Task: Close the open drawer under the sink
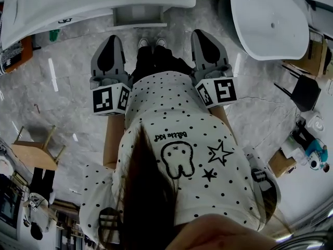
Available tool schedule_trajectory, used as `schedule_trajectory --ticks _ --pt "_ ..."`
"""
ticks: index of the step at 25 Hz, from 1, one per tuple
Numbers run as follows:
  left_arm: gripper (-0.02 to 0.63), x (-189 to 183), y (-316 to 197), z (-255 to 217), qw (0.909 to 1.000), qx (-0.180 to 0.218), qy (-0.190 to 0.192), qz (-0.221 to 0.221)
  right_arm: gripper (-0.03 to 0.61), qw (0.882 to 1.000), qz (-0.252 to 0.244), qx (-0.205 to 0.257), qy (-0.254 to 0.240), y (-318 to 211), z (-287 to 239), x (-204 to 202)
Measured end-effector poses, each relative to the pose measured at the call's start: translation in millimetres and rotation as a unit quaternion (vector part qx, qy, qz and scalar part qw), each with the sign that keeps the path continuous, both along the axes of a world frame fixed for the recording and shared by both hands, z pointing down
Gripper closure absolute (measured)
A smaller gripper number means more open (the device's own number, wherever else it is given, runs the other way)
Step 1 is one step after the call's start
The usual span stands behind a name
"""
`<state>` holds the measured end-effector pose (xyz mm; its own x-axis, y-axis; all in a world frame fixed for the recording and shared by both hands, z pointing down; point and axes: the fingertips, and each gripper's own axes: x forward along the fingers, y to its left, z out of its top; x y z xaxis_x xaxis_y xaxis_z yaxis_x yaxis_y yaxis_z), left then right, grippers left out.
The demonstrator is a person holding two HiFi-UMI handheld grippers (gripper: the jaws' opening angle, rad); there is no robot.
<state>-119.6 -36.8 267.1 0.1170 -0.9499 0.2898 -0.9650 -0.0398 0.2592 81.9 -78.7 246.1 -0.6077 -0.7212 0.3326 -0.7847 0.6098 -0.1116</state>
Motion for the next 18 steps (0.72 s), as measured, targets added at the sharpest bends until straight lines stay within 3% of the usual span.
schedule_trajectory --ticks 4,11,14,18 --pt "0.606 -3 2 30 0.9996 -0.027 -0.006 0.006 0.565 1.0 0.002 0.0 0.004 0 6 1" --pt "0.602 5 11 104 0.9957 -0.084 0.017 0.035 0.566 1.0 0.001 -0.01 0.015 -1 26 -7" --pt "0.526 12 12 135 0.993 -0.102 0.028 0.053 0.565 1.0 -0.002 -0.021 0.019 4 38 -13" --pt "0.526 21 9 179 0.9891 -0.131 0.013 0.066 0.565 0.999 0.002 -0.037 0.024 11 51 -9"
